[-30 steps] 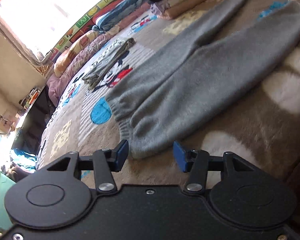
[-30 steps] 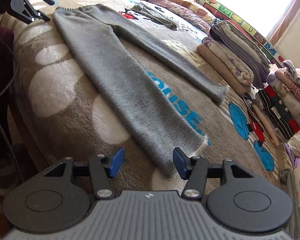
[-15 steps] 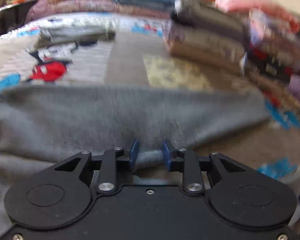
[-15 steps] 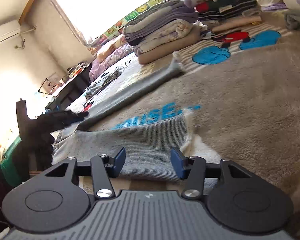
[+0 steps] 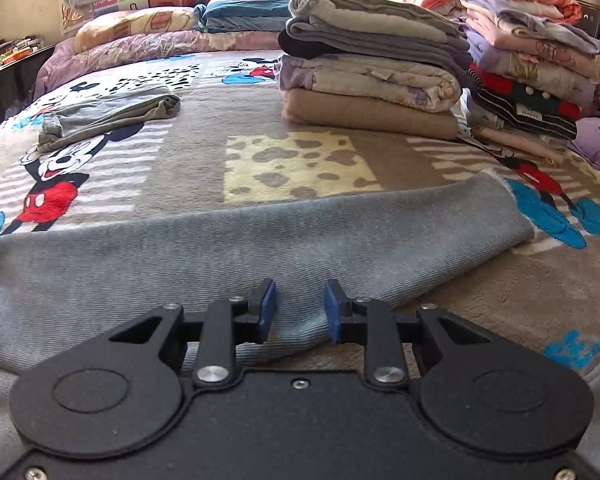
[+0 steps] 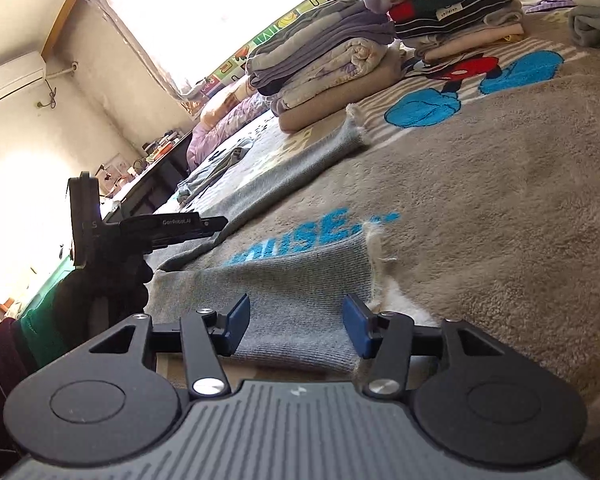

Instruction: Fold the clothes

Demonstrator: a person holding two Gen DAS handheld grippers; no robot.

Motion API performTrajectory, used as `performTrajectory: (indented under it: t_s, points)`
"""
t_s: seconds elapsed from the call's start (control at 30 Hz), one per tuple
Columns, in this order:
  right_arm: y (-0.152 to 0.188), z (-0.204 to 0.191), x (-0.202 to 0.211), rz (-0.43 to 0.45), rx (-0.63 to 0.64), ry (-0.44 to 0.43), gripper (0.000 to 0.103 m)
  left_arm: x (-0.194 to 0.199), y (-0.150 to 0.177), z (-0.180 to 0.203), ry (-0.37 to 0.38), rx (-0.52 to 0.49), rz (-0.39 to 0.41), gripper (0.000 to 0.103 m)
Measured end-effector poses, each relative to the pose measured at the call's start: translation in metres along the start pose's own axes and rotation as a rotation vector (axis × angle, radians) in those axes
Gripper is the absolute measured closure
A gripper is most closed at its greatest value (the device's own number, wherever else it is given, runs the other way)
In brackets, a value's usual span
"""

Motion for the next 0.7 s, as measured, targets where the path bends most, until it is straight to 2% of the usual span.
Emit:
performTrajectory:
  t_s: [0.17, 0.53, 0.7]
  points:
    - [0.001, 0.004, 0.001, 0.007, -0.022, -0.025, 0.05, -0.008, -0.016, 0.029, 0.013, 0.014, -0.003, 0.08]
    - [0.001, 0.02, 0.0, 0.034, -0.099, -0.102, 0.053, -0.034, -0.042, 0.129, 0.067, -0.12, -0.019, 0.081]
    - [0.001, 0.021, -0.001, 0.035, -0.101, -0.107, 0.055, -0.02, -0.046, 0.136, 0.139, -0.15, -0.011, 0.08]
Point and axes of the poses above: each gripper's, at about its wrist camera, not at the fingertips, and x roughly against the way its jaws point, z to its right, y to its underside, the point moved 2 cm from there along -x, roughly the way its jaws point, and after that the axes turned 11 degrees about -z, right-handed, at the moved point
